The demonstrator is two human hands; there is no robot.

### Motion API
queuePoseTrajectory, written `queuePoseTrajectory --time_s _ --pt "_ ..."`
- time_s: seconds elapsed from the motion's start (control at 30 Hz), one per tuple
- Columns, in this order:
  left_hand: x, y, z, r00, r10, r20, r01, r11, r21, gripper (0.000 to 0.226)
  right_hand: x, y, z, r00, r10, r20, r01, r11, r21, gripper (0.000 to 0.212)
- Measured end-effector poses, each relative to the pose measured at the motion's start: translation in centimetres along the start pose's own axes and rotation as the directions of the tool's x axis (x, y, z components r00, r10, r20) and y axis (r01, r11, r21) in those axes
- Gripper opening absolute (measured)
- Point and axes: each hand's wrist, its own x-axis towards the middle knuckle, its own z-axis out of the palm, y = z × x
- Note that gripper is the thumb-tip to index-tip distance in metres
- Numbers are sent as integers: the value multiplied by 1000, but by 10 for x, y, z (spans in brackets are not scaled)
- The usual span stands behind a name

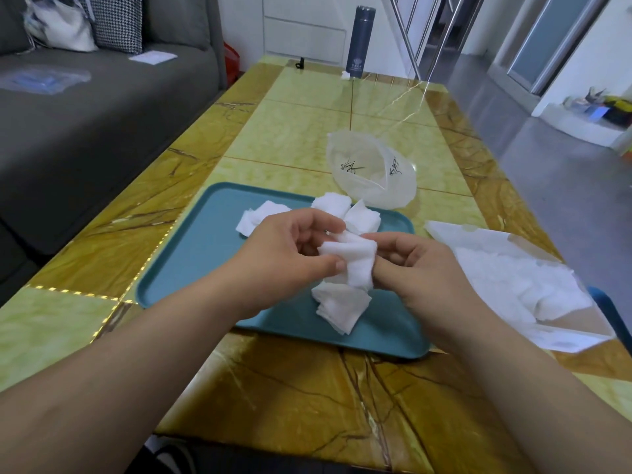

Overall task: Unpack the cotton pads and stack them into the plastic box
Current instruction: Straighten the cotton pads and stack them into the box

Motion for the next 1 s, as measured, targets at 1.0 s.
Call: queuePoseTrajectory --time_s 1.0 --pt "0 -8 7 1000 -7 10 5 983 181 15 -2 6 7 998 -47 -37 43 992 -119 34"
